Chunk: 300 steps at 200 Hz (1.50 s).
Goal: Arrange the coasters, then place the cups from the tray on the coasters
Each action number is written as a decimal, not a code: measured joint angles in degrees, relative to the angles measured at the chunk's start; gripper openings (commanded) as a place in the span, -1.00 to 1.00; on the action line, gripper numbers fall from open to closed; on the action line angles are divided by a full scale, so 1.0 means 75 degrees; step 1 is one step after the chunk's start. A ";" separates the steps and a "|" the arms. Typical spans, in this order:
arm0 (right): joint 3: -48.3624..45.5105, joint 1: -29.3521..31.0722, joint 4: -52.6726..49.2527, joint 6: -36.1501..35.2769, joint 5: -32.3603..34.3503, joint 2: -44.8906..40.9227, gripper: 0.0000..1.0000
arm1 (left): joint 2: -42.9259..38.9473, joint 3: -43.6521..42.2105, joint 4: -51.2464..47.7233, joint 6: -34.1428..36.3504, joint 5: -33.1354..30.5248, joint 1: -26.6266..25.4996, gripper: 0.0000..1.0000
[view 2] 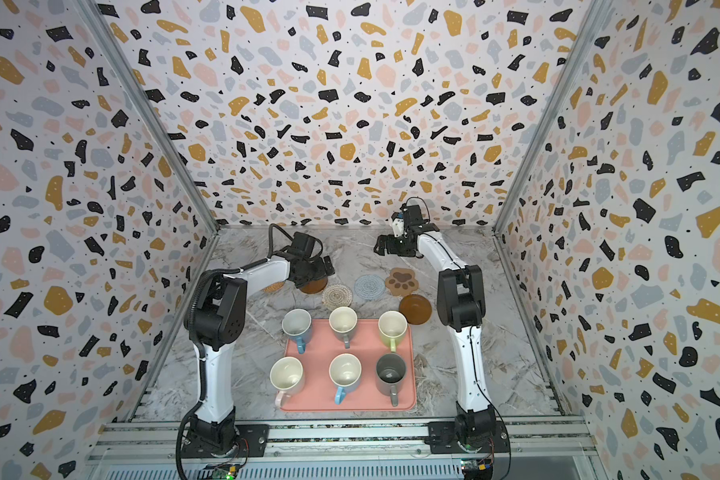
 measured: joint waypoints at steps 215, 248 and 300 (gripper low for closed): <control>-0.0015 0.0050 0.0085 0.0114 -0.0093 0.0000 0.98 | 0.0073 0.0114 -0.0082 0.0146 -0.0408 0.0189 0.99; -0.0015 0.0058 0.0122 0.0117 -0.0096 0.0000 0.98 | 0.0082 0.0114 -0.0055 0.0181 -0.0385 0.0189 0.99; -0.0015 0.0064 0.0152 0.0117 -0.0119 0.0000 0.98 | 0.0259 0.0370 0.0000 0.0201 -0.0262 0.0187 0.99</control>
